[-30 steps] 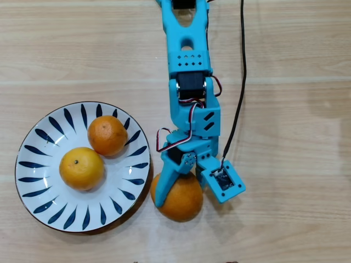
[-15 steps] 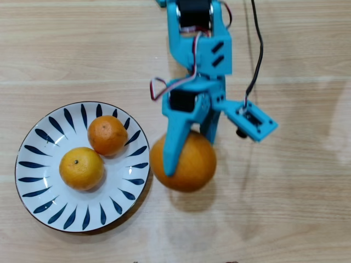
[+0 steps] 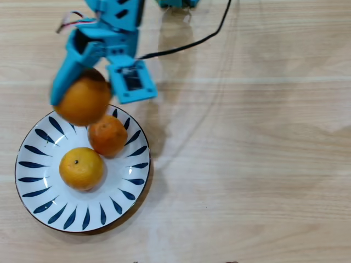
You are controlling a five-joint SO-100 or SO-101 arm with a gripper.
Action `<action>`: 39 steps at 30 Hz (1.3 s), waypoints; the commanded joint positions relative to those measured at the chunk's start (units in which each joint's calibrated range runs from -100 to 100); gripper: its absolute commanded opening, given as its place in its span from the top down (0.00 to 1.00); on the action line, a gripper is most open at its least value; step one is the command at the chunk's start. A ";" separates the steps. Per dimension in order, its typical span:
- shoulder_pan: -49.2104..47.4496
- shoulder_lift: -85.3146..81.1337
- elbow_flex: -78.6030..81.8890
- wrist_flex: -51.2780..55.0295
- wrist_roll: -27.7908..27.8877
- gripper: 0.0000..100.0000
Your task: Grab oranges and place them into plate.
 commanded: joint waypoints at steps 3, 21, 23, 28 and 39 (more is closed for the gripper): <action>8.23 -2.84 5.88 -7.49 1.68 0.79; 5.81 13.05 9.50 -20.38 1.15 0.78; 5.81 13.05 9.59 -20.38 1.15 0.77; 5.48 12.97 9.59 -20.21 1.15 0.68; 3.79 12.21 9.59 -19.61 1.10 0.61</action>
